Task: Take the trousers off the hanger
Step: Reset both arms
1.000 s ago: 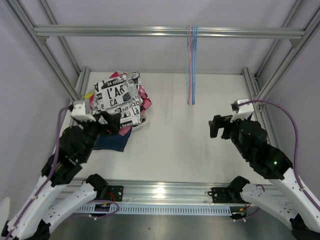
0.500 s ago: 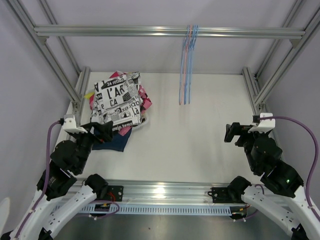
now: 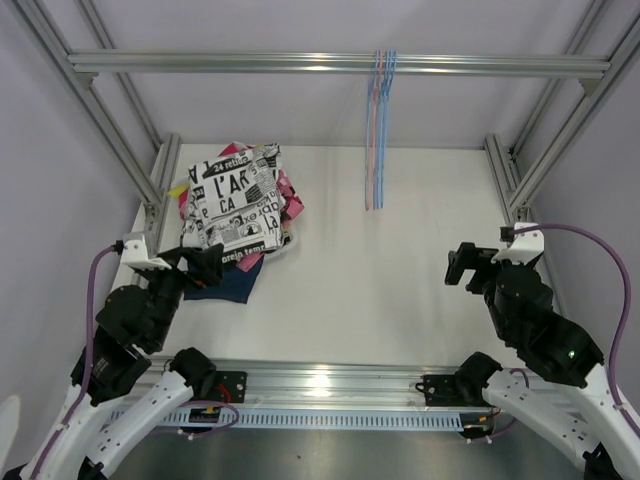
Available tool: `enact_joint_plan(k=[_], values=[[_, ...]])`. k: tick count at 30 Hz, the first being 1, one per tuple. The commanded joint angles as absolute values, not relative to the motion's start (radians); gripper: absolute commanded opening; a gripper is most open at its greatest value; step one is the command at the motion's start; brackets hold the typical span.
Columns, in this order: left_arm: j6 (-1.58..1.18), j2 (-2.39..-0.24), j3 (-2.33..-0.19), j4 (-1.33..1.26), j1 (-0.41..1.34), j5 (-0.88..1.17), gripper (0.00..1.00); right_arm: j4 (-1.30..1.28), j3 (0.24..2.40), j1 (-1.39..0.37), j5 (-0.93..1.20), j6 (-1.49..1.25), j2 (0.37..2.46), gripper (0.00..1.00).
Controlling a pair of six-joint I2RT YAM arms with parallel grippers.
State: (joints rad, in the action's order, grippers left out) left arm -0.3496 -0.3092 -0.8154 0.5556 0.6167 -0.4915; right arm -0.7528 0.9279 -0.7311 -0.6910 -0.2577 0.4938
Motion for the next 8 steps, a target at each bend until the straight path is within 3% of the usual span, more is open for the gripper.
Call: enact_joint_plan(k=[1, 8], values=[[-0.347, -0.301, -0.819, 0.552, 0.607, -0.472, 0.99, -0.733, 0.956, -0.735, -0.683, -0.281, 0.454, 0.99], [-0.350, -0.302, -0.828, 0.560, 0.607, -0.471, 0.99, -0.658, 0.884, -0.738, -0.549, -0.255, 0.365, 0.99]])
